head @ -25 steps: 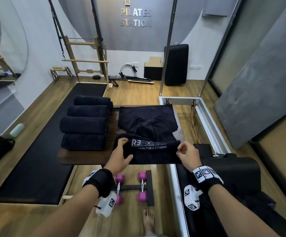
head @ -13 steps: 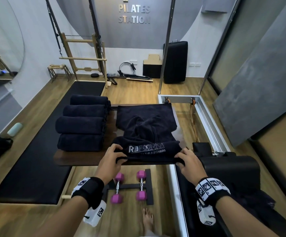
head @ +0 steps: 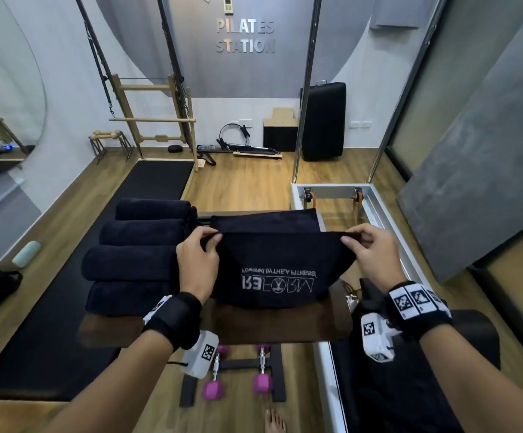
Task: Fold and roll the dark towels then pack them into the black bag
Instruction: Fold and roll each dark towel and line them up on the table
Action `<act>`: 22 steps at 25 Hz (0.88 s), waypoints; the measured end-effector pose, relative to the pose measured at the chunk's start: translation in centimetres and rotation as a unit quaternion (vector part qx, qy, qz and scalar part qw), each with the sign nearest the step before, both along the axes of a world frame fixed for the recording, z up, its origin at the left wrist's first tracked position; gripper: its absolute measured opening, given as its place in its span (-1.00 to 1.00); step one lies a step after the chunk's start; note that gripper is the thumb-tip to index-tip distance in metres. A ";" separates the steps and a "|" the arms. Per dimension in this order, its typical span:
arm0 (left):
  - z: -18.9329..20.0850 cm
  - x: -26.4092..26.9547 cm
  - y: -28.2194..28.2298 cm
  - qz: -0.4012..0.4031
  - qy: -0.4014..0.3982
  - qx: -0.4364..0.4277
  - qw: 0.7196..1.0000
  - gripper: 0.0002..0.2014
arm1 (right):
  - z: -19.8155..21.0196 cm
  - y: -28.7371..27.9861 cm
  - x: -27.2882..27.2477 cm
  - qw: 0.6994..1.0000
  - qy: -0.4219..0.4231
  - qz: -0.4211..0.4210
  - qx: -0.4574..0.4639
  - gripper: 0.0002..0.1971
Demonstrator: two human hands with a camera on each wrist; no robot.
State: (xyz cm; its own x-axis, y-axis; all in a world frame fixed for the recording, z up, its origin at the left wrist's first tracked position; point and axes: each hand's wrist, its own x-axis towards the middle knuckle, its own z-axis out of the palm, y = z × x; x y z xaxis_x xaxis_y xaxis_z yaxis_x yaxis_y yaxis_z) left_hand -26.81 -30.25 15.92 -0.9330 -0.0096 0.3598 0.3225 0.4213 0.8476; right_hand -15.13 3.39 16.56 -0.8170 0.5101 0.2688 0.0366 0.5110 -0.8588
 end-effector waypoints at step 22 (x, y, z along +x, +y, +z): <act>-6.6 -16.4 7.8 0.161 -0.271 -0.149 0.937 -0.87 | -8.3 5.1 -22.5 0.969 -0.225 -0.016 0.103 -0.92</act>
